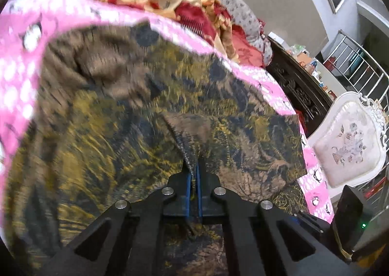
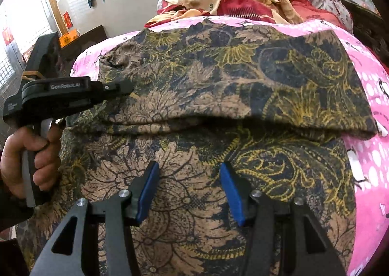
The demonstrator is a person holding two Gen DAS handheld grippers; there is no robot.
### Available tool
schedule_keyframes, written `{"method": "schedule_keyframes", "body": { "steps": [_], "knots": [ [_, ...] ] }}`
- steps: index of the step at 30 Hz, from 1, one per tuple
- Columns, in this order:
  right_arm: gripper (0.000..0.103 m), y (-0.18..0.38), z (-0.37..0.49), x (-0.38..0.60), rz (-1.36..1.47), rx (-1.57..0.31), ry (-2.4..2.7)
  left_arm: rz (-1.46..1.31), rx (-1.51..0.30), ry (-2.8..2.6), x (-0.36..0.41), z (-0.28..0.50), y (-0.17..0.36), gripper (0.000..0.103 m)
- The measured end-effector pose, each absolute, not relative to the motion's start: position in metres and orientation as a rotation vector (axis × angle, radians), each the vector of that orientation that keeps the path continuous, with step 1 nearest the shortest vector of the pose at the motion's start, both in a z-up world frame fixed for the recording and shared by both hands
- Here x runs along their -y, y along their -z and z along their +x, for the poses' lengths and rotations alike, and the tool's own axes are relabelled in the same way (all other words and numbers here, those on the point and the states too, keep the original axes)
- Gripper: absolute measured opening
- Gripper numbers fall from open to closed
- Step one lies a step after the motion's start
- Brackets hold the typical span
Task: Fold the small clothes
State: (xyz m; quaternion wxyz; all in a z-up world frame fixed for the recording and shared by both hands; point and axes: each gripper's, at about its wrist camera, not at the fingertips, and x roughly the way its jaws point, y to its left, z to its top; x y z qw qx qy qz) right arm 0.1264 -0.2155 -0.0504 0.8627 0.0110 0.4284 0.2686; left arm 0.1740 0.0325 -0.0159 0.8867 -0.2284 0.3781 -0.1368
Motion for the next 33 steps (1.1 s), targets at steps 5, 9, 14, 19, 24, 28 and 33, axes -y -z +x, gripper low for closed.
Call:
{"method": "schedule_keyframes", "body": {
  "steps": [5,9,14,19,24,28,33],
  "knots": [
    [0.056,0.05,0.126,0.215,0.02,-0.899,-0.563,-0.436,-0.743,0.266,-0.08,0.153,-0.024,0.0],
    [0.056,0.051,0.127,0.216,0.026,-0.901,-0.565,-0.399,-0.817,0.201,-0.124,0.156,-0.018,0.0],
    [0.056,0.051,0.128,0.216,0.033,-0.904,-0.567,-0.359,-0.917,0.089,-0.146,0.17,0.011,0.0],
    [0.056,0.051,0.128,0.215,0.03,-0.906,-0.564,-0.408,-0.931,0.044,-0.149,0.161,0.026,0.001],
    [0.047,0.039,0.131,0.225,0.111,-0.894,-0.571,-0.395,-0.817,-0.105,-0.161,0.141,0.001,0.007],
    [0.046,-0.001,0.151,0.24,0.106,-0.739,-0.455,-0.389,-0.692,-0.107,-0.15,0.136,-0.019,0.007],
    [0.034,-0.015,0.202,0.232,0.046,-0.738,-0.374,-0.344,-0.775,0.012,-0.104,0.168,0.002,0.007]
  ]
}}
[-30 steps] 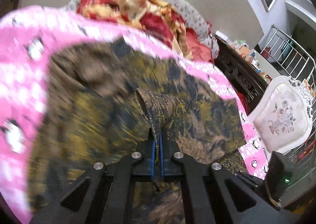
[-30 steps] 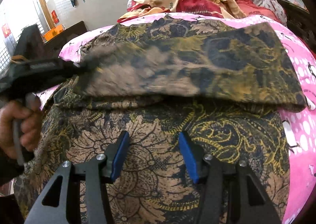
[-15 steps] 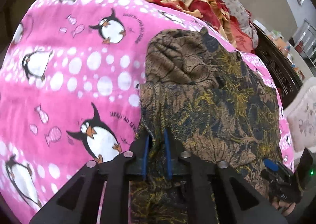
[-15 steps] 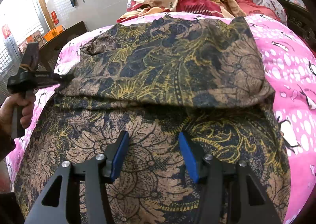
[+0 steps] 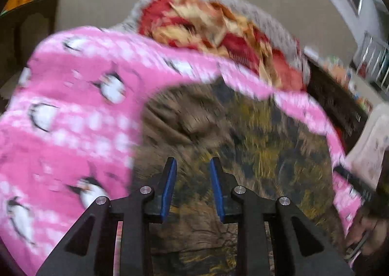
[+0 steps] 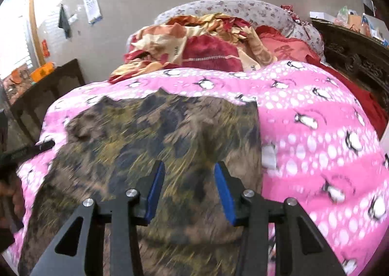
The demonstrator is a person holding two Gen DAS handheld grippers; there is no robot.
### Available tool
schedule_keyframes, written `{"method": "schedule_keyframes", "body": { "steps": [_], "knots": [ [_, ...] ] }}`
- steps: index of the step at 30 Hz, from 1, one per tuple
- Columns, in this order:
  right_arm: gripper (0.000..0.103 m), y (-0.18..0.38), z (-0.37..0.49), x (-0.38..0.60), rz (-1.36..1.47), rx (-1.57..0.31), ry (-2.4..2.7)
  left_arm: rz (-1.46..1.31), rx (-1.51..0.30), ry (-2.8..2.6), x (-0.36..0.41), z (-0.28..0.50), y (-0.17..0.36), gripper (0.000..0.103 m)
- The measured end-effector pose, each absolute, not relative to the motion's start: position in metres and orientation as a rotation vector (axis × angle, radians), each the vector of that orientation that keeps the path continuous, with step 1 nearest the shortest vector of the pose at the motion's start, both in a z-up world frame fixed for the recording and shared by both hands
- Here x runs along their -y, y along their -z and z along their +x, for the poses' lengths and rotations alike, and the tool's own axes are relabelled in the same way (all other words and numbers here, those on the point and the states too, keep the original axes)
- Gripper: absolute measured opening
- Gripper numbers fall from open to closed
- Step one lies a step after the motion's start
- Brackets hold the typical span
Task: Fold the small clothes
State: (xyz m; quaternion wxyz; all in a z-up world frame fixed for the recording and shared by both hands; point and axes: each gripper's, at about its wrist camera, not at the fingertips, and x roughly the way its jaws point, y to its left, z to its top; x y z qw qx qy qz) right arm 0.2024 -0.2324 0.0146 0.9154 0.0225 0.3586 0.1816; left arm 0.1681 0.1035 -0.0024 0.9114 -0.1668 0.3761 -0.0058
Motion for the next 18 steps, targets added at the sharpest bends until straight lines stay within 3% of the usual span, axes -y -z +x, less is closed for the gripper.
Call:
{"method": "schedule_keyframes", "body": {
  "steps": [1,3,5,6,7,12,13,18],
  "knots": [
    [0.026,-0.011,0.213,0.228,0.026,-0.762,-0.374,-0.325,-0.819,-0.002,-0.097,0.176,0.014,0.007],
    [0.026,0.011,0.23,0.224,-0.029,-0.846,-0.35,-0.289,-0.86,-0.031,-0.09,0.179,0.033,0.007],
    [0.017,0.039,0.24,0.236,-0.018,-0.953,-0.336,-0.265,-0.804,-0.019,-0.088,0.168,0.037,0.007],
    [0.004,0.048,0.24,0.246,0.001,-0.966,-0.347,-0.276,-0.797,-0.022,-0.09,0.167,0.037,0.007],
    [0.0,0.048,0.24,0.255,0.023,-0.966,-0.338,-0.28,-0.798,-0.021,-0.091,0.168,0.038,0.007],
    [0.0,0.039,0.245,0.263,0.048,-0.973,-0.22,-0.287,-0.8,-0.026,-0.092,0.171,0.041,0.007],
    [0.008,0.026,0.241,0.253,-0.018,-0.919,-0.129,-0.295,-0.8,-0.024,-0.093,0.169,0.04,0.007],
    [0.009,-0.014,0.243,0.212,0.011,-0.752,-0.245,-0.305,-0.799,-0.02,-0.093,0.167,0.039,0.007]
  ]
}}
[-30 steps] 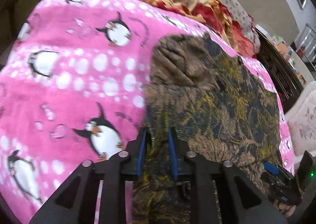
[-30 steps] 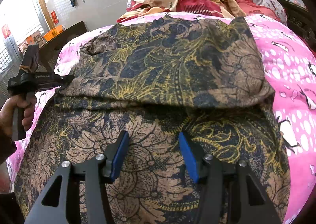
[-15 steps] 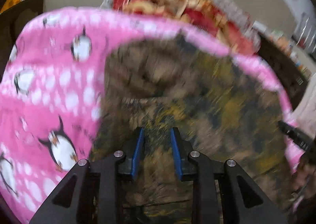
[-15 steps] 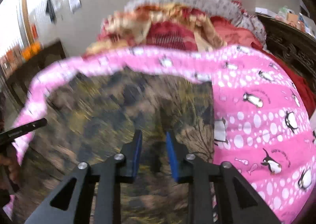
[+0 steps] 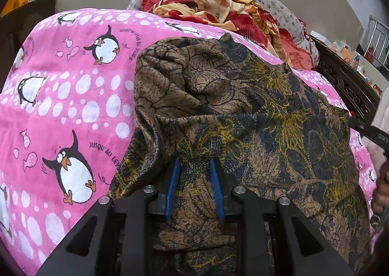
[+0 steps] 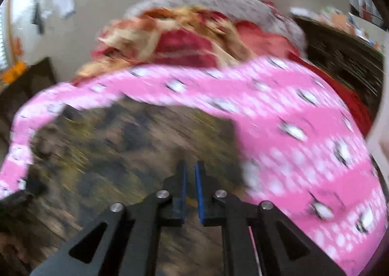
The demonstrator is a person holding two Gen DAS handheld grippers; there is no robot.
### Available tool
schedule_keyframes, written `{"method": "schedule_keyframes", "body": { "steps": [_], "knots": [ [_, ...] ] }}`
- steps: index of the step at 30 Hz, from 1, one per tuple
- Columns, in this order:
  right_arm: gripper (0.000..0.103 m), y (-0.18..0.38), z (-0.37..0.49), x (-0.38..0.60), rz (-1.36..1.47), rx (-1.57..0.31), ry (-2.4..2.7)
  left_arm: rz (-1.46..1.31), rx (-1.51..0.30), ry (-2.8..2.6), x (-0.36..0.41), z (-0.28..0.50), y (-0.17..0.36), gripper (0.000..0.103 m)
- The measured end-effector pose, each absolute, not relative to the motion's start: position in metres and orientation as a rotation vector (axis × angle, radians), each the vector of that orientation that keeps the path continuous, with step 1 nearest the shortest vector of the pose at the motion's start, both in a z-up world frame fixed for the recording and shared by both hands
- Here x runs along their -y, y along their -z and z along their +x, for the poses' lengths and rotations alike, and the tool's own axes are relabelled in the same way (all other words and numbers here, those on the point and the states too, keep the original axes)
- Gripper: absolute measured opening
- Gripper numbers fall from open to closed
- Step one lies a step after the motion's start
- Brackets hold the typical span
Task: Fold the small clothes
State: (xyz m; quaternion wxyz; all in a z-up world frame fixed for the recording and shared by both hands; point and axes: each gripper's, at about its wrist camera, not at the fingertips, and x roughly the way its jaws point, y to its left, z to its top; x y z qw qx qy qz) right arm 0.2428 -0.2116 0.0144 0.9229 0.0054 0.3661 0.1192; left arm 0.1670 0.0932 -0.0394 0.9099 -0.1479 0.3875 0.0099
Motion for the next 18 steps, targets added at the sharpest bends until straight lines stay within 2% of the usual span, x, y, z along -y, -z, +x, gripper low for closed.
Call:
{"method": "schedule_keyframes", "body": {
  "steps": [3,4,11,14,17,18],
  "knots": [
    [0.008,0.012,0.273,0.19,-0.064,-0.848,-0.305,-0.307,-0.799,-0.019,-0.093,0.167,0.04,0.007],
    [0.0,0.023,0.282,0.194,-0.082,-0.881,-0.298,-0.311,-0.8,-0.017,-0.094,0.167,0.04,0.007],
    [0.0,0.028,0.282,0.242,0.046,-0.804,-0.203,-0.32,-0.799,-0.012,-0.096,0.166,0.039,0.007],
    [0.0,0.043,0.289,0.276,0.211,-0.867,-0.142,-0.32,-0.798,-0.012,-0.097,0.166,0.04,0.007],
    [0.0,0.02,0.275,0.267,0.127,-0.819,-0.12,-0.321,-0.799,-0.013,-0.097,0.166,0.039,0.007],
    [0.004,0.007,0.263,0.259,0.085,-0.772,-0.121,-0.321,-0.799,-0.013,-0.097,0.166,0.039,0.007]
  ]
}}
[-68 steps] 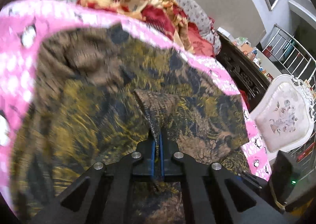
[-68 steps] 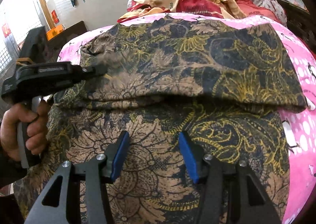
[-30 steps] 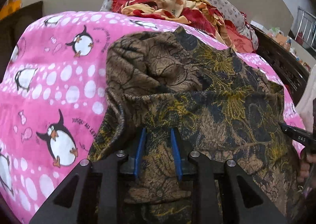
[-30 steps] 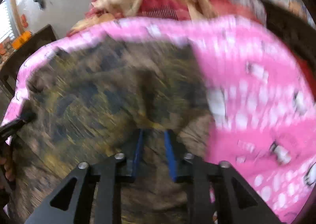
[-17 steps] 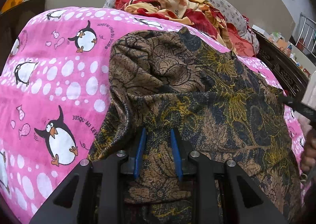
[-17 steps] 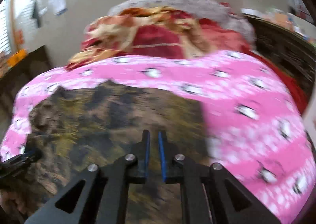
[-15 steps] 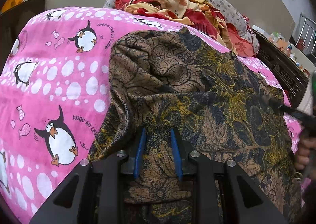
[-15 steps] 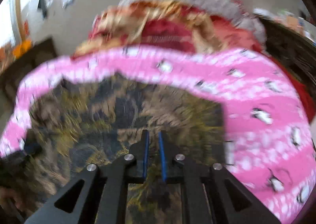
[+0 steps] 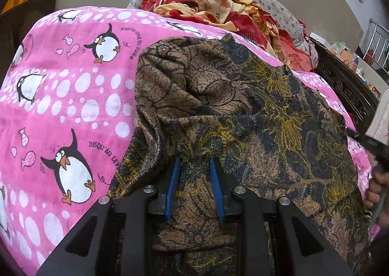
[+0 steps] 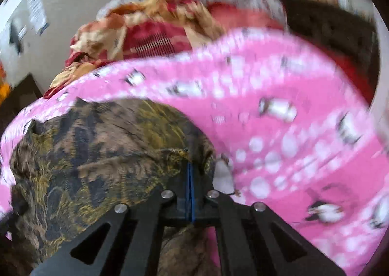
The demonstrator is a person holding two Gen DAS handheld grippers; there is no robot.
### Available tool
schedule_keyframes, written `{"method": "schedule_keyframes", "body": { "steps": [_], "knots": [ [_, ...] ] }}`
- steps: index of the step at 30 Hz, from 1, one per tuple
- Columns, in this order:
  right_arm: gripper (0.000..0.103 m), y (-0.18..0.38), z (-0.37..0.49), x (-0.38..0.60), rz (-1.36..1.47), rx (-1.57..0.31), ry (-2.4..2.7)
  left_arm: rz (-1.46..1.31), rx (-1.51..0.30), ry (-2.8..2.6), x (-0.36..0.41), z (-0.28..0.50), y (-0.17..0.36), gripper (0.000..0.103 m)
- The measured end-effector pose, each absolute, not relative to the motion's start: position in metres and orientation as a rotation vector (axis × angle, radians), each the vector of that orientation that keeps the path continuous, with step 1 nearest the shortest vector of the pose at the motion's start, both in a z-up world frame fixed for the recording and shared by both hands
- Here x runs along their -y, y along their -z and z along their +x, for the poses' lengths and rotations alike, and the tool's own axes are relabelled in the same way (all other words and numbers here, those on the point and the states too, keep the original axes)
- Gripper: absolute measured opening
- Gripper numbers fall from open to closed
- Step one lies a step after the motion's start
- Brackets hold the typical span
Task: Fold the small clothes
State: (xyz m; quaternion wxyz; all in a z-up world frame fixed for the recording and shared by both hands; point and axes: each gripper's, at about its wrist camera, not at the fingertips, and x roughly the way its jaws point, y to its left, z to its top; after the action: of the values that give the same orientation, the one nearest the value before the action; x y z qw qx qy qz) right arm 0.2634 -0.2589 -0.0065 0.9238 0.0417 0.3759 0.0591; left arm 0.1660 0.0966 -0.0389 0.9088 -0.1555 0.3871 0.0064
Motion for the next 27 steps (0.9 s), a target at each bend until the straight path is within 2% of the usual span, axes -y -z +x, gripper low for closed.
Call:
{"method": "schedule_keyframes", "body": {
  "steps": [4,8,9,12,27],
  "knots": [
    [0.012,-0.014,0.227,0.236,0.029,-0.701,-0.273,-0.32,-0.799,-0.014,-0.097,0.166,0.039,0.007],
    [0.023,0.026,0.217,0.218,-0.083,-0.824,-0.295,-0.323,-0.799,-0.011,-0.096,0.166,0.039,0.007],
    [0.023,0.042,0.219,0.223,-0.056,-0.862,-0.291,-0.323,-0.799,-0.012,-0.096,0.166,0.039,0.007],
    [0.025,0.041,0.227,0.243,0.069,-0.862,-0.322,-0.324,-0.798,-0.011,-0.096,0.166,0.039,0.007],
    [0.026,0.042,0.223,0.244,0.086,-0.871,-0.331,-0.333,-0.803,0.0,-0.097,0.167,0.038,0.007]
  ]
}}
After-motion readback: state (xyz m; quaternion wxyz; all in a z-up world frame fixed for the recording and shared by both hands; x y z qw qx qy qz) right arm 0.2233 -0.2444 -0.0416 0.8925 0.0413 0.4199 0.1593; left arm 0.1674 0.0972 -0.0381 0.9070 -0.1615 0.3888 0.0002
